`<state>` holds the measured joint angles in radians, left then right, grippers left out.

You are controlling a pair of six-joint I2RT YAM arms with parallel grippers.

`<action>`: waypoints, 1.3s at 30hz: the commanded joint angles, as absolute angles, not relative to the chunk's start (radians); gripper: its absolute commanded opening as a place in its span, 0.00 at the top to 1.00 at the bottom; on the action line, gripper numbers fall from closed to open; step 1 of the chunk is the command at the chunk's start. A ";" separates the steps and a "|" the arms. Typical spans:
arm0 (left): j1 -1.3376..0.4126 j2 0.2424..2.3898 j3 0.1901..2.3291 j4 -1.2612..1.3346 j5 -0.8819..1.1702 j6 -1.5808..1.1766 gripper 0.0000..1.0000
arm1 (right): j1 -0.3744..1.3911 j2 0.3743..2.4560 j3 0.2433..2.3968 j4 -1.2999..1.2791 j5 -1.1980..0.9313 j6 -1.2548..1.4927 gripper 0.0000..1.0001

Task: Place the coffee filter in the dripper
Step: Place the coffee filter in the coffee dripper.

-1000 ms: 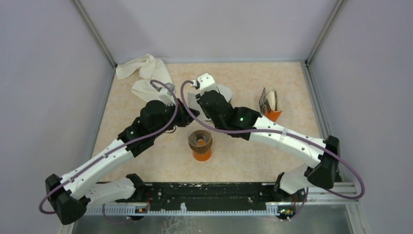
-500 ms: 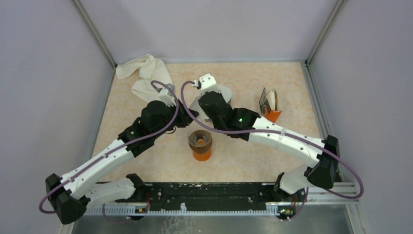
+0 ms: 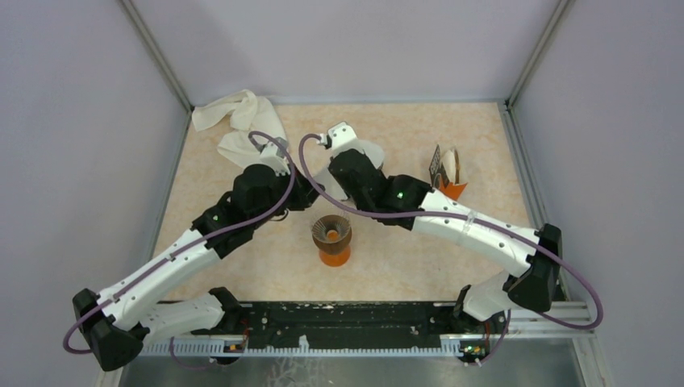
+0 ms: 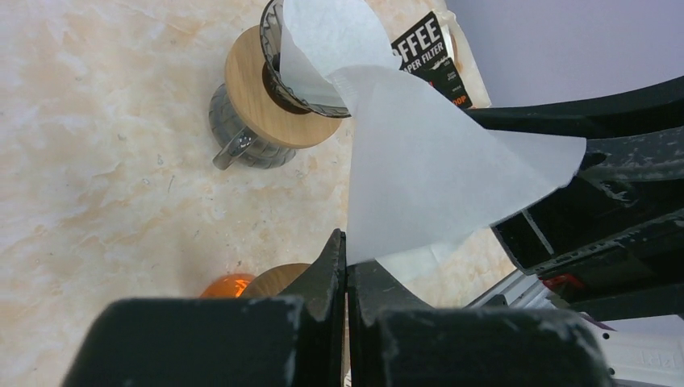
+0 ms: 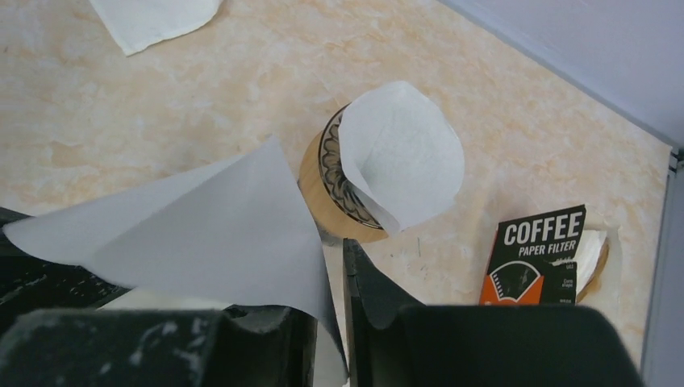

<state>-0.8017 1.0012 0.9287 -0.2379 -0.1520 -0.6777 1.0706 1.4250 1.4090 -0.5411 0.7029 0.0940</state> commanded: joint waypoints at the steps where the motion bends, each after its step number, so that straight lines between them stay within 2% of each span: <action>1: -0.806 1.004 0.988 -0.310 -0.148 -0.652 1.00 | 1.058 1.414 1.502 -0.608 0.620 0.129 0.81; 6: -0.806 1.011 1.026 -0.375 -0.123 -0.654 1.00 | 1.057 1.370 1.514 -0.629 0.549 0.146 0.73; 21: -0.806 1.030 1.153 -0.641 -0.004 -0.629 1.00 | 1.057 1.325 1.543 -0.676 0.440 0.157 0.72; 31: -0.807 1.069 1.190 -0.647 0.051 -0.610 1.00 | 1.057 1.335 1.539 -0.623 0.411 0.135 0.62; 35: -0.807 1.074 1.200 -0.650 0.064 -0.602 1.00 | 1.058 1.350 1.545 -0.622 0.426 0.124 0.62; 39: -0.807 1.067 1.218 -0.683 0.057 -0.594 1.00 | 1.057 1.351 1.547 -0.634 0.442 0.120 0.75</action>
